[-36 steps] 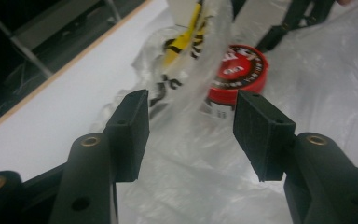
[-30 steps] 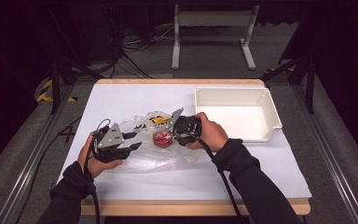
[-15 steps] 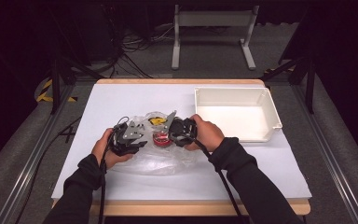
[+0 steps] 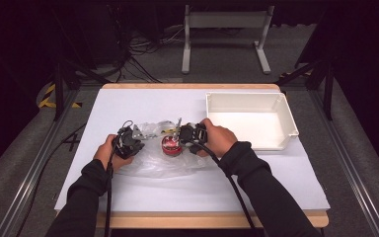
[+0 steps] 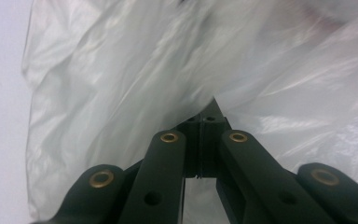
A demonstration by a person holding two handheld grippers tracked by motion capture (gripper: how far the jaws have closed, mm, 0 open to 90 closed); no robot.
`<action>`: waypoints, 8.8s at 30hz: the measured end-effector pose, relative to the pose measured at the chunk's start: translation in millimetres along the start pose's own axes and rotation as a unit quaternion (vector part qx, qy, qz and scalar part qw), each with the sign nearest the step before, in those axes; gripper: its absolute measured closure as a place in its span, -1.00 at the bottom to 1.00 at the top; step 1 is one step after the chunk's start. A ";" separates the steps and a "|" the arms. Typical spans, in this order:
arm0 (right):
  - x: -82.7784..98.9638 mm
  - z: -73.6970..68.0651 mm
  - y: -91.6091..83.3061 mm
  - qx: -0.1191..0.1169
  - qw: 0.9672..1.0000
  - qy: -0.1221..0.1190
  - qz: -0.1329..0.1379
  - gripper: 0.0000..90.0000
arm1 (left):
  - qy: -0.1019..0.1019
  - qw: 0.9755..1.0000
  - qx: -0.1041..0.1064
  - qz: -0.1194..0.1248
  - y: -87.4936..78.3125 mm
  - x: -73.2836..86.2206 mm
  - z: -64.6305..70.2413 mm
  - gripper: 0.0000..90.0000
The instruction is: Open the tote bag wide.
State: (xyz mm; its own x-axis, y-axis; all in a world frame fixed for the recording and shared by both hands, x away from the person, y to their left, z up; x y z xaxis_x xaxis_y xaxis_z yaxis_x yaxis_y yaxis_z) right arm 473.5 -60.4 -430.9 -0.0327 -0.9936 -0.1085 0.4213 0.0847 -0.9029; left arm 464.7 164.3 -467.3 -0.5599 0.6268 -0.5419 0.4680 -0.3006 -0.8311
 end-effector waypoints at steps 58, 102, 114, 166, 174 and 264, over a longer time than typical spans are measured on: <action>2.2 -5.6 -30.8 0.017 0.991 0.007 0.131 0.77 | -0.059 0.993 0.040 0.095 -78.6 3.6 -7.9 -0.17; 4.5 -8.5 -20.2 0.003 0.995 0.020 0.101 0.63 | 0.038 0.998 0.012 0.052 -78.2 36.2 22.8 0.79; -5.8 -15.6 -19.5 -0.020 0.995 -0.012 0.101 0.10 | 0.085 0.992 0.075 0.048 -62.2 -14.1 45.6 0.13; 16.0 -3.8 -5.5 -0.014 0.999 0.040 0.024 -0.12 | -0.046 0.999 -0.010 0.004 -20.5 10.1 -31.2 0.71; 7.8 0.3 -11.1 -0.001 0.996 0.047 0.077 -0.08 | 0.035 0.997 0.056 0.041 -37.2 -7.3 1.1 0.28; 14.4 -3.9 5.5 -0.051 0.998 0.014 0.030 -0.35 | -0.124 0.990 -0.066 0.011 -19.3 20.5 -61.0 0.27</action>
State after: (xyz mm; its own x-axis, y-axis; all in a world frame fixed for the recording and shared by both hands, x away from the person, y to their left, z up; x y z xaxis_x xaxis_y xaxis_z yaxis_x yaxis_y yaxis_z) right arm 471.8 -73.9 -439.0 -0.0357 -0.9841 -0.1738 0.3292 0.1526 -0.9318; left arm 485.9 226.8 -454.7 -0.6922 0.4202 -0.5867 0.5575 -0.2050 -0.8045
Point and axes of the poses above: each handheld gripper's, and its own axes: y roughly forward along the jaws, x roughly out of its underside, z roughly to its right, the point moved 4 cm from there along y, roughly forward along the jaws, and after that the axes turned 9 degrees about -y, right-handed, at the moved point
